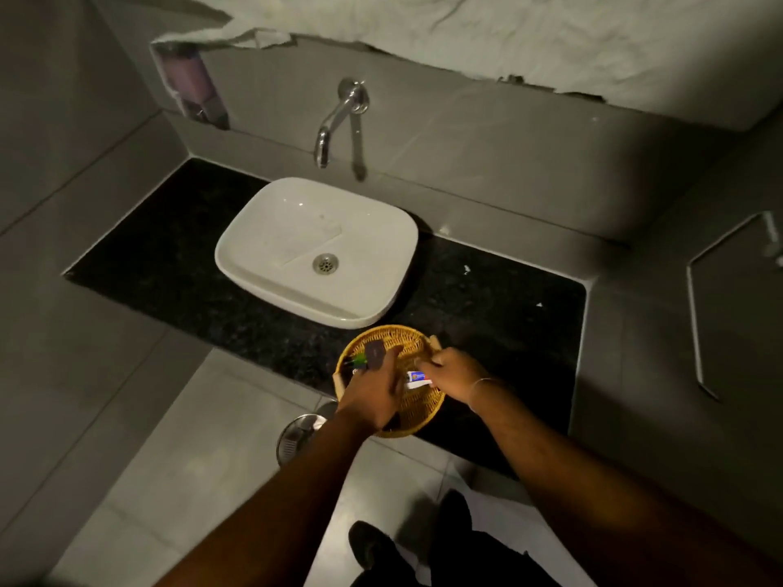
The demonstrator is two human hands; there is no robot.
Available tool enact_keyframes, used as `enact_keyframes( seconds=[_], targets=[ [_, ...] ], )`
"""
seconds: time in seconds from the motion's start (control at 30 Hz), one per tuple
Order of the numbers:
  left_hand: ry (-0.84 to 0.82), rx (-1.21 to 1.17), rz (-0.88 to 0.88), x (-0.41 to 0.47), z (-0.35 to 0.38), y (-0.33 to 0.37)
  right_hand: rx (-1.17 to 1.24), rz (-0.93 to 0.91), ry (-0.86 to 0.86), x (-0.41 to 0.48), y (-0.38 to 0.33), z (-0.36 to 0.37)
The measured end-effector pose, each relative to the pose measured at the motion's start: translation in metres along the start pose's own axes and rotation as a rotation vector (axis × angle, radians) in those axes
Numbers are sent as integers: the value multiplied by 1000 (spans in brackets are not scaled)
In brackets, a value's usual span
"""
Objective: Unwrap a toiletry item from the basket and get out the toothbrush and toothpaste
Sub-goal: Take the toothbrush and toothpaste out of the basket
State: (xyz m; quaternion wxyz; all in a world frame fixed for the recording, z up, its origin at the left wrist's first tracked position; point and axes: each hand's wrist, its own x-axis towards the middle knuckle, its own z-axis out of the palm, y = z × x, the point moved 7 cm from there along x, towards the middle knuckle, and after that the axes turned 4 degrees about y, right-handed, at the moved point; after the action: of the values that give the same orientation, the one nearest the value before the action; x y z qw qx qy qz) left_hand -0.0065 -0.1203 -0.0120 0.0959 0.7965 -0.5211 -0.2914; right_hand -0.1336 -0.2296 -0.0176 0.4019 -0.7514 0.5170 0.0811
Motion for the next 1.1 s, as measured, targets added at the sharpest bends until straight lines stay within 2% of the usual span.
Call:
enact_keyframes(
  seconds=[0.13, 0.2, 0.27, 0.43, 0.63, 0.73, 0.97, 1.1],
  targets=[
    [10, -110, 39, -1, 8, 5, 124, 78, -141, 0, 20, 6],
    [-6, -94, 46, -1, 12, 3, 267, 162, -252, -6, 32, 20],
    [-13, -96, 33, -1, 12, -3, 377, 213, -283, -7, 42, 27],
    [-31, -322, -116, -10, 25, -28, 596, 224, -49, 6, 53, 22],
    [-63, -698, -311, -5, 45, -33, 651, 173, 52, 17, 49, 21],
    [-44, -758, -430, 1, 51, -34, 643, 195, 112, 20, 54, 23],
    [64, -780, -445, 21, 56, -36, 714, 291, 114, 23, 56, 45],
    [119, -765, -510, 32, 56, -43, 760, 430, 159, 25, 60, 62]
  ],
)
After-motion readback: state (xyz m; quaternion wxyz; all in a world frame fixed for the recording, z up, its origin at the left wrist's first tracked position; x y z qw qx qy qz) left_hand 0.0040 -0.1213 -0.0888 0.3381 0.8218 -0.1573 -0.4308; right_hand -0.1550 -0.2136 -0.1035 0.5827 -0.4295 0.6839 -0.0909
